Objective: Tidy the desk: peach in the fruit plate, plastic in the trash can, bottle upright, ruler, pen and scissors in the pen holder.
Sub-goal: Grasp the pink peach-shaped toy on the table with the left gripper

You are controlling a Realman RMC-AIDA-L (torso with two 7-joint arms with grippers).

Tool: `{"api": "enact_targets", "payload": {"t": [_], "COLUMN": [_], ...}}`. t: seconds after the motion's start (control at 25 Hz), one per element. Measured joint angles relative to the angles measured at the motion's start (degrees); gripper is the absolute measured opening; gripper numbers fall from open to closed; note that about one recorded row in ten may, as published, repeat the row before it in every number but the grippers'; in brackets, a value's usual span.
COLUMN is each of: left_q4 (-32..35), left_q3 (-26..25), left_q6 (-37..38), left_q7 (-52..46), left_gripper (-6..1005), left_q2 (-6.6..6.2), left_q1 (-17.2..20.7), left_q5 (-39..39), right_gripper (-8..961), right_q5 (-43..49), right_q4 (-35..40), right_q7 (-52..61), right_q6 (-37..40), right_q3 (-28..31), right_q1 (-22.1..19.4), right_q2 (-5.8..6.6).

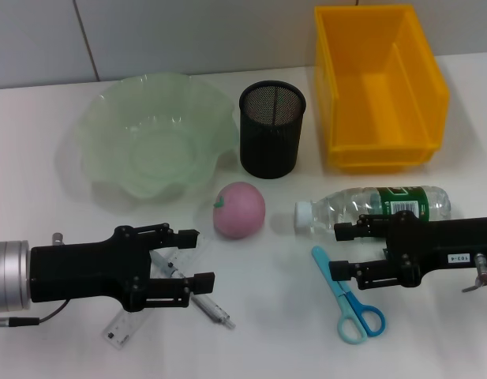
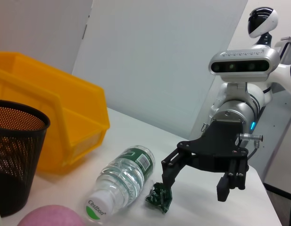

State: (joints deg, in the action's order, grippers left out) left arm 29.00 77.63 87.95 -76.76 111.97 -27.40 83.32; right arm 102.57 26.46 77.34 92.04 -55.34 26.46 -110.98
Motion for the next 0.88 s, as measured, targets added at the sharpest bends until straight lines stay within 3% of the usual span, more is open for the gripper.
{"api": "enact_targets", "payload": {"t": [0.72,0.88], "left_q4": [0.7,3.2], "left_q3": [0.2,-0.2], "left_q6": [0.3,-1.1], "left_q7": [-0.4,-0.5], "left_gripper": [804,804], "left_q2": [0.0,0.58], "left_q1": [-0.2,-1.2], "left_q5": [0.2,1.9], "right_gripper": [782,782], "right_q5": [0.0,0.0], "right_q4": [-0.4,-0.5], "right_q7": [0.3,0.4], "right_q6": [0.0,-0.2], "right_q3": [0.2,0.4], "right_q1": [-0.4,-0.9], "right_q2": [-0.12,-0.36]}}
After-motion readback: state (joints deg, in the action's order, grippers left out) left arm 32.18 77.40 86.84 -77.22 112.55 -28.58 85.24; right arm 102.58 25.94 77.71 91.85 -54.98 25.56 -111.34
